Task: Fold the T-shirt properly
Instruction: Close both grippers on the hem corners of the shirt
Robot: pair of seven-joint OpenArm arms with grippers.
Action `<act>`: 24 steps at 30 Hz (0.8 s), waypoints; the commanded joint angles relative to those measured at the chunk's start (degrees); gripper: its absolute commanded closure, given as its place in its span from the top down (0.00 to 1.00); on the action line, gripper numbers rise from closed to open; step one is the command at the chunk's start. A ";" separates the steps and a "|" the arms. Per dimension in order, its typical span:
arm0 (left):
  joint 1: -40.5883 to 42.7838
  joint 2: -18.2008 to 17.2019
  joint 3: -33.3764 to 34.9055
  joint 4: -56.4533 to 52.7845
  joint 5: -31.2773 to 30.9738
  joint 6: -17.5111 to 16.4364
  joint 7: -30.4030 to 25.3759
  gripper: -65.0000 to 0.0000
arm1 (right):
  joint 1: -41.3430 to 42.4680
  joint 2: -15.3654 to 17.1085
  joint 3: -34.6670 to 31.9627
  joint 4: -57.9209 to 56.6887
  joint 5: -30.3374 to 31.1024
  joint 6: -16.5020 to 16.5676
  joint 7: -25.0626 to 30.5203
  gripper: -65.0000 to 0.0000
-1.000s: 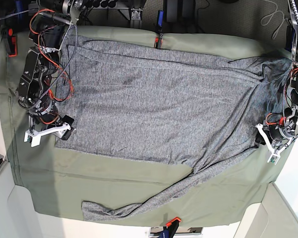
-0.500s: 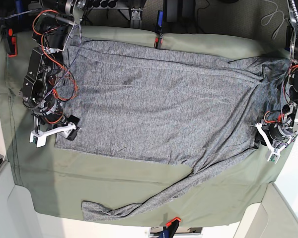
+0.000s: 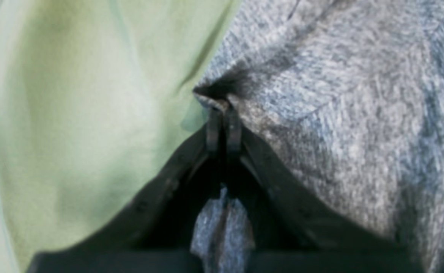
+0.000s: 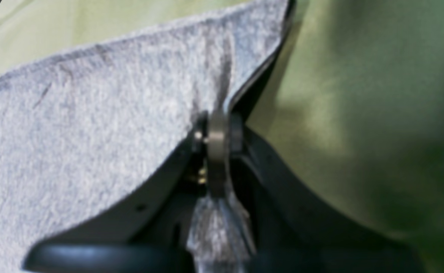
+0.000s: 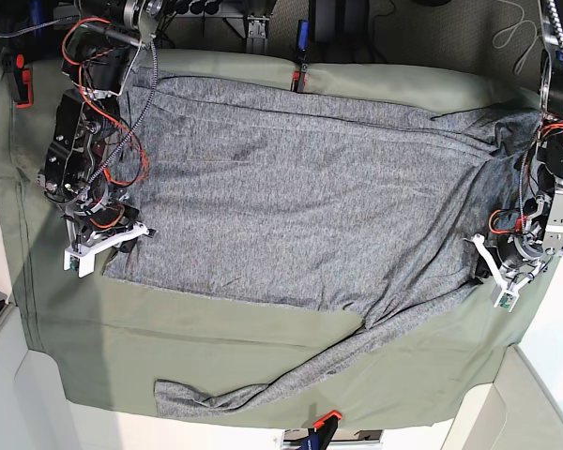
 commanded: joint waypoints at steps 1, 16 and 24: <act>-1.29 -1.60 -0.15 0.72 0.52 -0.24 -0.11 0.00 | 1.09 0.04 -0.11 1.44 0.46 0.72 -0.55 0.00; -0.55 -12.31 -0.15 13.75 0.44 -0.26 1.81 0.00 | -5.14 0.35 -0.11 14.01 2.34 3.15 -4.66 0.00; 8.81 -19.56 -0.15 27.26 0.22 1.66 5.55 0.00 | -13.70 1.18 -0.11 22.36 7.43 7.02 -4.72 0.00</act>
